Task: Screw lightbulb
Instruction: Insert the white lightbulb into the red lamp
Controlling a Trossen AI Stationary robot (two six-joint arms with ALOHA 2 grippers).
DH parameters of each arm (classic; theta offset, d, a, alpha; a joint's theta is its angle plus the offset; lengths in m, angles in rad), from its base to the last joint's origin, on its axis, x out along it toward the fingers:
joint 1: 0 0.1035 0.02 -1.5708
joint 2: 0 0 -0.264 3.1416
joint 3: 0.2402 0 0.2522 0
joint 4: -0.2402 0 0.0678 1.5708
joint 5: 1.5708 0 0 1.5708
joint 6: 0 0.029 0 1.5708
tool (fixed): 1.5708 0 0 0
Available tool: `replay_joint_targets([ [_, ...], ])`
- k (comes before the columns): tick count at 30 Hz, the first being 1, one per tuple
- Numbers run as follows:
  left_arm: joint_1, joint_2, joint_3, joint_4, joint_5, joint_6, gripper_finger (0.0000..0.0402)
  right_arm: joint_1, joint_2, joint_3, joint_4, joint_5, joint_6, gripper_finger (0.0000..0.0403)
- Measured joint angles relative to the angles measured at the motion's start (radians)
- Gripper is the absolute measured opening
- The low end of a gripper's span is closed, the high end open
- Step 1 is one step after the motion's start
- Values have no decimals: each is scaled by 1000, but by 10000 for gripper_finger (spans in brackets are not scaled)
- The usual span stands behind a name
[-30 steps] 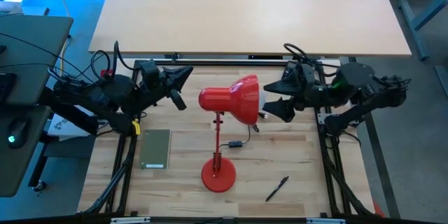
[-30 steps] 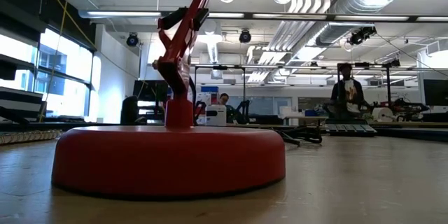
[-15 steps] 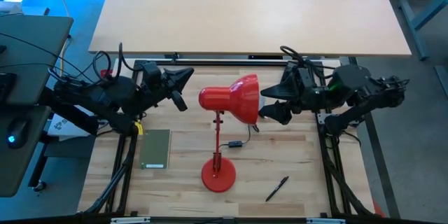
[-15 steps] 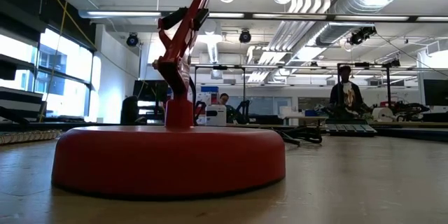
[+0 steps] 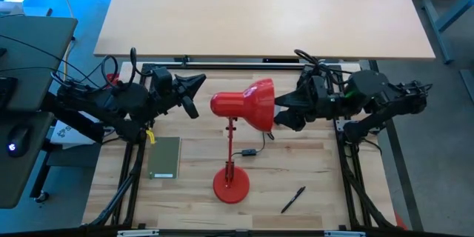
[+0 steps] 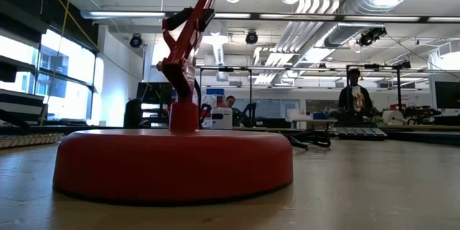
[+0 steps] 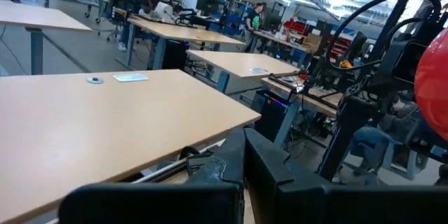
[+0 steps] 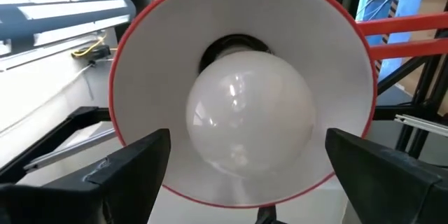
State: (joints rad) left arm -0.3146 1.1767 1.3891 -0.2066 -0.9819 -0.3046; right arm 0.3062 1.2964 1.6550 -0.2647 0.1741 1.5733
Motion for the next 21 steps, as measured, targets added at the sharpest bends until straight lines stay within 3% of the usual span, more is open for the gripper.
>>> replay_joint_targets([
  [11, 0, 0, 0, 0, 0, 0, 0, 0, 0, 0, 0, 16, -4, 308],
  [21, 0, 0, 0, 0, 0, 0, 0, 0, 5, 0, -1, 16, -10, 300],
])
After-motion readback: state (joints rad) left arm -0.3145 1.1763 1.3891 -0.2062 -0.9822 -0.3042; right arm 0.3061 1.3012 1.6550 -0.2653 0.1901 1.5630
